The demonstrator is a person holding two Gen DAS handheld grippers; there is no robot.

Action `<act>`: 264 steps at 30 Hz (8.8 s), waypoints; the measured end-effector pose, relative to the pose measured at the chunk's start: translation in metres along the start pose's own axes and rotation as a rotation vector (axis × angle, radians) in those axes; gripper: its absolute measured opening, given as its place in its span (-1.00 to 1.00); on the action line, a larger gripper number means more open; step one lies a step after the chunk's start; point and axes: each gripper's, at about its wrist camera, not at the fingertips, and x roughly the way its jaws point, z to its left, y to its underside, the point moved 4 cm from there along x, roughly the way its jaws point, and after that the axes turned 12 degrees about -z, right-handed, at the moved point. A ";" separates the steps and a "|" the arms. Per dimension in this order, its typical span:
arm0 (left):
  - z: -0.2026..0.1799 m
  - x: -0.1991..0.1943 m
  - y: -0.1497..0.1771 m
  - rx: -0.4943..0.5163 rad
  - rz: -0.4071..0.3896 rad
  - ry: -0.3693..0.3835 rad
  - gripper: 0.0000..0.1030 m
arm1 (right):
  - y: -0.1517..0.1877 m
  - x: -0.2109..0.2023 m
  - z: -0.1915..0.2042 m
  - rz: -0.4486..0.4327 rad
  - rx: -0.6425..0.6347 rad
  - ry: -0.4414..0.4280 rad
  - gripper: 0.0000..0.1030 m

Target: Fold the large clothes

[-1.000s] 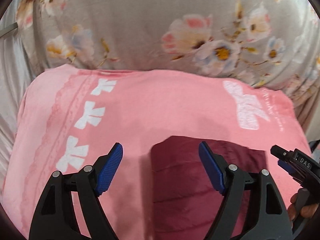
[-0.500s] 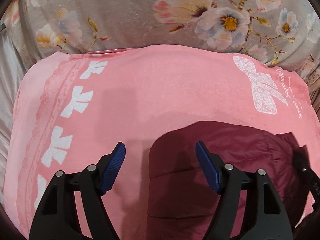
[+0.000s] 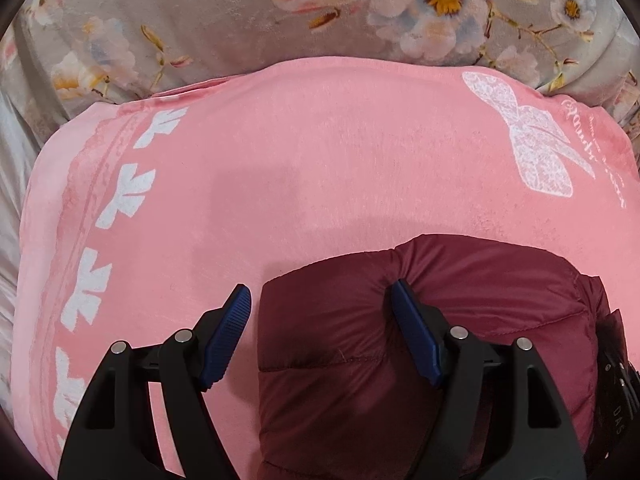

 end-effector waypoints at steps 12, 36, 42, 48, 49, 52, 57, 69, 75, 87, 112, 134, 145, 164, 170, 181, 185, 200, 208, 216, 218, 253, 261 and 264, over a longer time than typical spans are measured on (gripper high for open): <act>-0.006 0.017 0.015 -0.011 -0.011 -0.033 0.38 | 0.010 0.013 0.005 -0.028 -0.047 0.017 -0.68; -0.015 0.022 0.022 0.032 -0.070 -0.084 0.39 | 0.015 0.016 0.005 -0.041 -0.049 0.000 -0.61; -0.016 0.022 0.023 0.037 -0.080 -0.091 0.39 | 0.015 0.016 0.006 -0.047 -0.044 0.001 -0.61; -0.017 0.022 0.023 0.046 -0.088 -0.103 0.39 | 0.015 0.016 0.006 -0.049 -0.041 0.000 -0.61; -0.017 0.022 0.023 0.048 -0.089 -0.106 0.39 | 0.015 0.016 0.006 -0.050 -0.039 -0.001 -0.61; -0.019 0.023 0.023 0.054 -0.091 -0.116 0.39 | 0.015 0.017 0.005 -0.051 -0.031 -0.007 -0.61; -0.017 0.023 0.022 0.040 -0.083 -0.107 0.43 | 0.015 0.019 -0.008 -0.040 0.058 -0.085 -0.59; 0.007 -0.039 0.016 -0.038 -0.061 0.074 0.49 | 0.007 -0.041 -0.047 -0.053 0.210 -0.151 -0.29; 0.001 -0.055 0.020 -0.022 -0.050 0.101 0.51 | 0.000 -0.034 -0.031 -0.008 0.164 -0.185 -0.29; 0.009 -0.036 0.012 -0.050 -0.038 0.057 0.51 | -0.018 -0.014 0.008 -0.011 0.041 -0.217 -0.81; 0.014 -0.055 0.046 -0.046 0.002 0.203 0.78 | 0.028 -0.056 -0.041 0.073 0.207 -0.296 0.01; 0.047 -0.110 0.141 0.060 0.115 0.230 0.81 | 0.124 -0.115 -0.037 0.217 0.077 -0.278 -0.86; 0.056 -0.117 0.113 -0.091 0.146 0.307 0.80 | 0.067 -0.145 -0.049 0.088 0.163 -0.266 0.27; 0.021 -0.054 0.088 -0.185 0.211 0.331 0.91 | 0.083 -0.059 -0.030 0.189 0.322 -0.372 0.48; 0.018 -0.041 0.092 -0.209 0.222 0.349 0.91 | 0.082 -0.055 -0.025 0.161 0.283 -0.370 0.51; 0.017 -0.037 0.100 -0.222 0.178 0.404 0.91 | 0.086 -0.047 -0.020 0.150 0.290 -0.457 0.16; 0.020 -0.046 0.099 -0.229 0.151 0.454 0.52 | 0.082 -0.051 -0.022 0.152 0.337 -0.508 -0.36; 0.048 -0.194 0.037 -0.160 -0.159 0.580 -0.25 | 0.011 -0.197 0.013 -0.173 0.185 -0.618 -0.62; 0.075 -0.289 -0.012 -0.122 -0.430 0.614 -0.24 | -0.035 -0.287 0.042 -0.426 0.079 -0.695 -0.62; 0.114 -0.350 -0.048 -0.097 -0.665 0.588 -0.24 | -0.073 -0.346 0.076 -0.599 0.002 -0.795 -0.62; 0.126 -0.365 -0.057 -0.086 -0.732 0.573 -0.24 | -0.080 -0.356 0.086 -0.633 -0.017 -0.819 -0.62; 0.194 -0.033 -0.060 -0.074 -0.438 0.417 -0.20 | -0.034 -0.055 0.227 -0.291 -0.035 -0.743 -0.62; 0.189 0.039 -0.017 -0.073 -0.268 0.377 -0.20 | 0.016 0.010 0.225 -0.138 -0.032 -0.664 -0.59; 0.193 0.048 -0.006 -0.067 -0.274 0.337 -0.08 | 0.029 0.023 0.218 -0.114 -0.020 -0.636 -0.49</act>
